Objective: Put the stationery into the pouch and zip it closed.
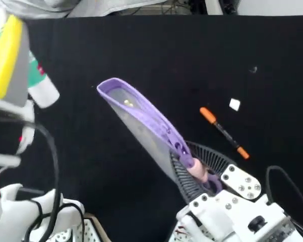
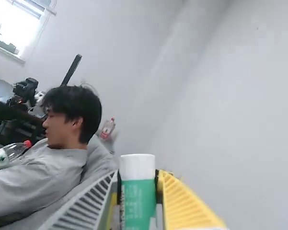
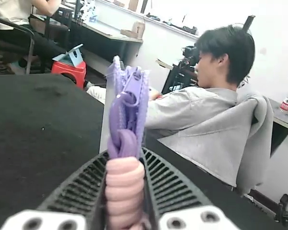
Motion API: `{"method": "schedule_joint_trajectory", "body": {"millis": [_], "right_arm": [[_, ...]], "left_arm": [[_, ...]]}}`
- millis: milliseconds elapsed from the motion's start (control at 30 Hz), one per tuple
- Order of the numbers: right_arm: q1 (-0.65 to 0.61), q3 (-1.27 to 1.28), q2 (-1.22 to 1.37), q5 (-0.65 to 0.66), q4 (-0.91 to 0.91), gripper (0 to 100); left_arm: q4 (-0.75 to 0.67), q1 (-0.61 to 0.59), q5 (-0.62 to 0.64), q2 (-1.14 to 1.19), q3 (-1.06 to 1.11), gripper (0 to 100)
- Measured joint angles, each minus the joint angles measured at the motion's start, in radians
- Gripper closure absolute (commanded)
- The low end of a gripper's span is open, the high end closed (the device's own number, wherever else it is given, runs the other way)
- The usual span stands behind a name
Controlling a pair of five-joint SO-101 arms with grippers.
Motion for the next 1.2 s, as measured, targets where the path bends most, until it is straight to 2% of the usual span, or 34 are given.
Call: {"method": "schedule_joint_trajectory", "body": {"millis": [67, 233, 300, 367, 567, 767, 967, 1200], "right_arm": [[-0.005, 0.0, 0.0, 0.0, 0.0, 98.8], [-0.006, 0.0, -0.002, 0.002, 0.0, 98.8], [-0.006, 0.0, -0.002, 0.002, 0.0, 98.8], [-0.006, 0.0, -0.002, 0.003, 0.0, 98.8], [-0.008, 0.0, -0.002, 0.003, 0.0, 98.8], [-0.008, 0.0, -0.002, 0.003, 0.0, 98.8], [-0.008, 0.0, -0.002, 0.003, 0.0, 98.8], [-0.009, 0.0, -0.002, 0.003, 0.0, 98.8]], "left_arm": [[0.0, 0.043, 0.008, 0.002, 0.002, 97], [0.0, 0.262, 0.011, 0.017, 0.025, 97], [0.0, 0.307, 0.011, 0.009, 0.025, 97], [0.0, 0.321, 0.011, 0.008, 0.011, 97], [0.0, 0.336, 0.021, 0.021, 0.206, 97], [0.003, 0.338, 0.087, 0.018, 0.288, 97], [0.003, 0.425, 0.094, 0.015, 0.348, 97], [0.003, 0.423, 0.1, 0.021, 0.528, 97]]}}
